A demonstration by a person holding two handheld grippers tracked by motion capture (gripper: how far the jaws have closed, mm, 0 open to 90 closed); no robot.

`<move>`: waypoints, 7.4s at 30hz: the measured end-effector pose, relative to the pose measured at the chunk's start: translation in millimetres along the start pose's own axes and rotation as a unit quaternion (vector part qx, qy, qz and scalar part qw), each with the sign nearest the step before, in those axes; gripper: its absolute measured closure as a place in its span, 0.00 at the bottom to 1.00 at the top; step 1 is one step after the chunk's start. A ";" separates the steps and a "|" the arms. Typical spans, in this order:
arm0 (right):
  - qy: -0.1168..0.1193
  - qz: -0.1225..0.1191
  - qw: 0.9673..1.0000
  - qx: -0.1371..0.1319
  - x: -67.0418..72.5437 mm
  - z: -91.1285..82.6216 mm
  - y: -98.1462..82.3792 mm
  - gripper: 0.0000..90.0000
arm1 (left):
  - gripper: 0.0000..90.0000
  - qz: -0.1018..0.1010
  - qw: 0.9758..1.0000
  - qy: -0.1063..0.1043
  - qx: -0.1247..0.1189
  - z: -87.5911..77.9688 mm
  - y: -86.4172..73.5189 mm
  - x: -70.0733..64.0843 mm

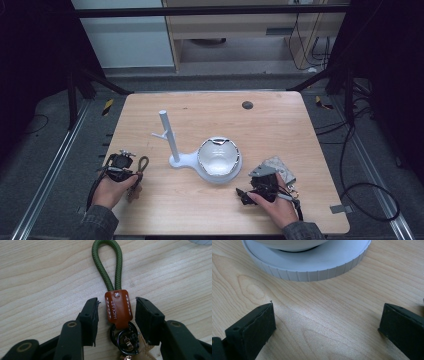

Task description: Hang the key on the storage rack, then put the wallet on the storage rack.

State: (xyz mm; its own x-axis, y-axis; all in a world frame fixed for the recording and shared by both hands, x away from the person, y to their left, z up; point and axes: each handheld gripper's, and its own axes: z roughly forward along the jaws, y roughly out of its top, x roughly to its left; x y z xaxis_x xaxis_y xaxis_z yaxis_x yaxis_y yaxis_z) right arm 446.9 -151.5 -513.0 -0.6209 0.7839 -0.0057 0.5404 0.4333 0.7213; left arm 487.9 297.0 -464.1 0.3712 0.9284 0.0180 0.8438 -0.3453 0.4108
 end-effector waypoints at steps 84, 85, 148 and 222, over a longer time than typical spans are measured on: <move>0.001 -0.001 1.000 0.001 -3.9 2.0 2.0 0.00 | 0.73 0.056 0.930 -0.035 -0.361 -107.8 -49.0 -58.6; 0.001 -0.001 1.000 0.001 -3.9 1.9 2.0 0.00 | 0.73 0.056 0.930 -0.035 -0.362 -108.2 -48.9 -59.7; -0.002 0.003 1.000 0.001 -3.2 1.2 1.4 0.00 | 0.57 0.050 0.939 -0.065 -0.335 -60.8 12.1 -83.6; -0.052 0.076 0.974 0.209 -92.0 -50.4 10.5 0.16 | 0.02 0.036 0.981 -0.023 -0.188 35.0 -29.2 -32.0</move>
State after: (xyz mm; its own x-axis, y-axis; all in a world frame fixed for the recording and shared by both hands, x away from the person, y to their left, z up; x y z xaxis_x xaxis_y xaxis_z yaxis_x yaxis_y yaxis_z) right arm 481.1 -241.5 -470.0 -0.4665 0.8845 -0.0074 0.8189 0.4351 0.3742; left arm 464.9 272.6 -508.6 0.4491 0.8932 0.0216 0.6159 -0.3270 0.7168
